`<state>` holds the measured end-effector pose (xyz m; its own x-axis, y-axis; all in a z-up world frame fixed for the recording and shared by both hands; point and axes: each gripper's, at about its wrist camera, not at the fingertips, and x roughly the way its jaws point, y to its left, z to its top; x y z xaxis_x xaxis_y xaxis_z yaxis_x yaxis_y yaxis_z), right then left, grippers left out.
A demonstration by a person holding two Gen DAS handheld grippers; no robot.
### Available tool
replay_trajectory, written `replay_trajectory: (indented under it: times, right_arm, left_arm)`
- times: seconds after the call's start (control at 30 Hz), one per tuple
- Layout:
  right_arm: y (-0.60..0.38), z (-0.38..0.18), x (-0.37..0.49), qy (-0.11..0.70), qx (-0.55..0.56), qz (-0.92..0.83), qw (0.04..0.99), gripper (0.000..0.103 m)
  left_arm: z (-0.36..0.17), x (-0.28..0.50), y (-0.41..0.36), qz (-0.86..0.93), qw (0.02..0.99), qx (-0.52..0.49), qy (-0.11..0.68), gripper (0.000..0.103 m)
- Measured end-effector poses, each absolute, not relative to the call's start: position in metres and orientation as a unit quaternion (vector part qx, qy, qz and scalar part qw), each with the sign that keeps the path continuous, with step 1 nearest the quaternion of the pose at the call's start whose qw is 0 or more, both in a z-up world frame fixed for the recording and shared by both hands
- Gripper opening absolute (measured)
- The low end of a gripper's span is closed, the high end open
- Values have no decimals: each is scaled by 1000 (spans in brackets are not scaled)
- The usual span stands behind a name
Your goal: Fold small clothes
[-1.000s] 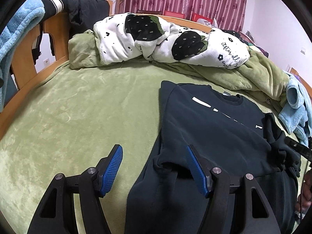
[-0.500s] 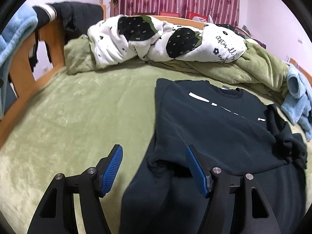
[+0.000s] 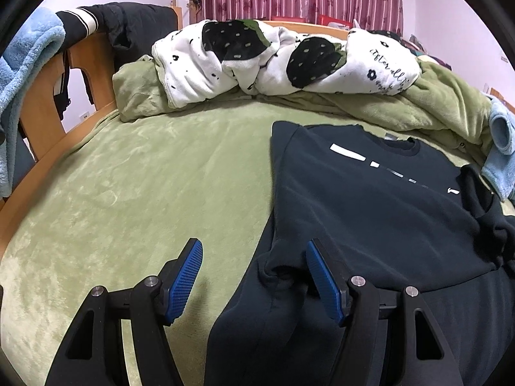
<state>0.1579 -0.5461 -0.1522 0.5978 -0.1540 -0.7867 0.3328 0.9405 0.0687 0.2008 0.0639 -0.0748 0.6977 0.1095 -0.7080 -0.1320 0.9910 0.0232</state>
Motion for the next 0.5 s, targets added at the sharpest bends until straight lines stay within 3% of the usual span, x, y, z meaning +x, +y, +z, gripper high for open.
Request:
replay_trajectory:
  times: [0.23,0.3,0.33,0.4,0.5]
  right_arm:
    - [-559,-162,173,436,140,-152,876,68]
    - [-556,-162,177,438,130,-153,876,59]
    - [-553,-162,178,439,125,-149,877,40]
    - [-547,-160,182,442,107,-154,877,20]
    - [-546,-149,183,440,117,-153,877,14]
  left_arm:
    - [-83,203,61,69,918,-2,390,65]
    - [-82,202,61,68,919,0,388,65]
    - [-82,202,61,67,919,-1,388,65]
    - [-82,202,60,67,918,-3,391,65]
    - [-82,201,59,59,915,-7,399,65]
